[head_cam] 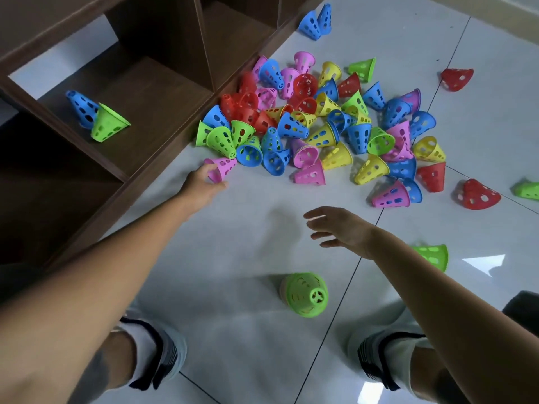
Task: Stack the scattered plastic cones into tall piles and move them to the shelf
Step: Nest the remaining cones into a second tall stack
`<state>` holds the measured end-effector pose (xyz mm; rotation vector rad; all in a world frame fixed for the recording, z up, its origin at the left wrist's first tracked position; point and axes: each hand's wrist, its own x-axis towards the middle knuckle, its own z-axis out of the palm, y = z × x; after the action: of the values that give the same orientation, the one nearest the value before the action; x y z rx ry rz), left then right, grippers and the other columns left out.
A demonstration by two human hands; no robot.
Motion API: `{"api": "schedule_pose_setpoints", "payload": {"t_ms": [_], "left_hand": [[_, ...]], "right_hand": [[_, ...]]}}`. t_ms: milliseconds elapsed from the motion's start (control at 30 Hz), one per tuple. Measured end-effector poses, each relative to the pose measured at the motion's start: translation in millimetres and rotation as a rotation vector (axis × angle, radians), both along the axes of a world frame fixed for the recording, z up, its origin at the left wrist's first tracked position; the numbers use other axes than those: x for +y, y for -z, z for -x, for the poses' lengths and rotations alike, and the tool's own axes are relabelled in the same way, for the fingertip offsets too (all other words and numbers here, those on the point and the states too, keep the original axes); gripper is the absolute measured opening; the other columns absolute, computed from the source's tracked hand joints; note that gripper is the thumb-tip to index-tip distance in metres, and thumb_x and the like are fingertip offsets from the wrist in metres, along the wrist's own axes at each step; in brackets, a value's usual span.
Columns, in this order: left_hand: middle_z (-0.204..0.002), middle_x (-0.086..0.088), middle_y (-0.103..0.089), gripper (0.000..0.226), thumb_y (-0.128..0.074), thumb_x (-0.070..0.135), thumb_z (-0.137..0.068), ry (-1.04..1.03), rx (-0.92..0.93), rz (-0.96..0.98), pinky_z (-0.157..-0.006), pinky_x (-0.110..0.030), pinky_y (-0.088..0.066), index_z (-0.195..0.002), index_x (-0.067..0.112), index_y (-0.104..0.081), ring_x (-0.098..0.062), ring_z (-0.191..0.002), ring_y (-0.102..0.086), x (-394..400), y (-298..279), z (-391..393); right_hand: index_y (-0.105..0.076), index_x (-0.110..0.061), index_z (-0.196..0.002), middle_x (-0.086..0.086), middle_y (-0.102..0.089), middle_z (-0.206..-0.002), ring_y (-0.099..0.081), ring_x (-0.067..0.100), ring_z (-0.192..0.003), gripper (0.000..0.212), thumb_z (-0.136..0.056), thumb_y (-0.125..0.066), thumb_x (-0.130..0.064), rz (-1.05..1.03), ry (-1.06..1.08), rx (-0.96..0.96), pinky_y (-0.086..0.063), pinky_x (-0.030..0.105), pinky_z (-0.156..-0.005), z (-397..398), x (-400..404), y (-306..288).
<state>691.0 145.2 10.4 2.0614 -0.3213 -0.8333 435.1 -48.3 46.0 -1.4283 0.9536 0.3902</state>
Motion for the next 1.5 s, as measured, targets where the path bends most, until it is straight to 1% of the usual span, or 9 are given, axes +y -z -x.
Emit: {"api": "schedule_pose_setpoints", "payload": {"t_ms": [133,267,367,500,633,767,967,1200,1500], "left_hand": [[-0.129,0.001,-0.05,0.055,-0.065,0.02,-0.095,0.014,0.072,0.039,-0.068,-0.03,-0.045,-0.146,0.026,-0.045,-0.013,-0.091,-0.047,-2,11,-6],[-0.131,0.0,-0.053,0.051,-0.066,0.022,-0.095,-0.035,0.087,0.094,-0.078,-0.033,-0.049,-0.143,0.027,-0.049,-0.013,-0.099,-0.051,-1,20,-9],[-0.112,0.002,-0.06,0.039,-0.064,0.021,-0.096,-0.078,0.089,0.142,-0.074,-0.03,-0.048,-0.135,0.022,-0.058,-0.009,-0.087,-0.051,1,20,-8],[-0.101,0.007,-0.065,0.025,-0.062,0.013,-0.097,-0.132,0.112,0.201,-0.068,-0.027,-0.044,-0.119,0.025,-0.064,-0.007,-0.086,-0.055,8,17,-5],[-0.101,-0.006,-0.066,0.03,-0.063,0.007,-0.094,-0.201,0.094,0.197,-0.054,-0.012,-0.041,-0.124,0.011,-0.067,-0.016,-0.086,-0.054,21,20,1],[-0.093,-0.01,-0.064,0.019,-0.063,0.004,-0.093,-0.257,0.117,0.259,-0.062,-0.025,-0.041,-0.108,0.016,-0.07,-0.02,-0.084,-0.051,31,16,14],[-0.09,-0.01,-0.072,0.016,-0.07,0.001,-0.088,-0.28,0.124,0.307,-0.081,-0.035,-0.053,-0.1,0.011,-0.074,-0.015,-0.082,-0.062,40,-8,32],[-0.092,-0.006,-0.075,0.012,-0.074,0.0,-0.085,-0.265,0.236,0.429,-0.075,-0.028,-0.06,-0.096,0.004,-0.072,-0.015,-0.081,-0.067,38,-52,56],[-0.103,-0.013,-0.073,0.042,-0.071,0.009,-0.078,0.071,0.57,0.467,-0.075,-0.028,-0.059,-0.119,0.004,-0.065,-0.018,-0.082,-0.069,33,-89,92]], "right_hand": [[-0.064,-0.018,-0.123,0.003,-0.066,-0.105,-0.064,0.023,-0.105,0.029,-0.094,-0.063,-0.017,-0.026,0.045,-0.058,-0.052,0.045,-0.096,-31,-4,5],[-0.059,-0.024,-0.13,0.003,-0.051,-0.138,-0.061,0.026,-0.115,0.042,-0.09,-0.071,-0.021,0.158,0.011,-0.058,-0.056,0.041,-0.092,-63,-5,12],[-0.052,-0.029,-0.139,-0.002,-0.042,-0.147,-0.057,0.027,-0.118,0.048,-0.093,-0.067,-0.022,0.32,-0.094,-0.067,-0.058,0.039,-0.089,-85,-10,22],[-0.044,-0.032,-0.146,0.003,-0.032,-0.154,-0.047,0.026,-0.128,0.061,-0.09,-0.069,-0.028,0.509,-0.235,-0.055,-0.051,0.047,-0.1,-115,-13,31],[-0.033,-0.033,-0.153,0.005,-0.017,-0.161,-0.034,0.031,-0.142,0.069,-0.093,-0.066,-0.032,0.612,-0.356,0.007,-0.042,0.038,-0.106,-138,-11,38],[-0.023,-0.028,-0.157,0.004,-0.004,-0.166,-0.017,0.032,-0.15,0.072,-0.096,-0.062,-0.032,0.664,-0.45,0.078,-0.031,0.042,-0.115,-148,-8,42],[-0.022,-0.016,-0.157,0.005,-0.011,-0.165,-0.022,0.032,-0.149,0.074,-0.096,-0.061,-0.027,0.74,-0.475,0.088,-0.027,0.04,-0.117,-150,-6,45],[-0.033,-0.009,-0.152,0.011,-0.03,-0.157,-0.04,0.032,-0.138,0.063,-0.096,-0.059,-0.022,0.794,-0.43,0.065,-0.039,0.036,-0.107,-146,-13,27],[-0.058,-0.012,-0.135,0.012,-0.059,-0.132,-0.058,0.03,-0.112,0.051,-0.089,-0.045,0.006,0.74,-0.129,-0.058,-0.051,0.033,-0.086,-104,-19,-16]]}}
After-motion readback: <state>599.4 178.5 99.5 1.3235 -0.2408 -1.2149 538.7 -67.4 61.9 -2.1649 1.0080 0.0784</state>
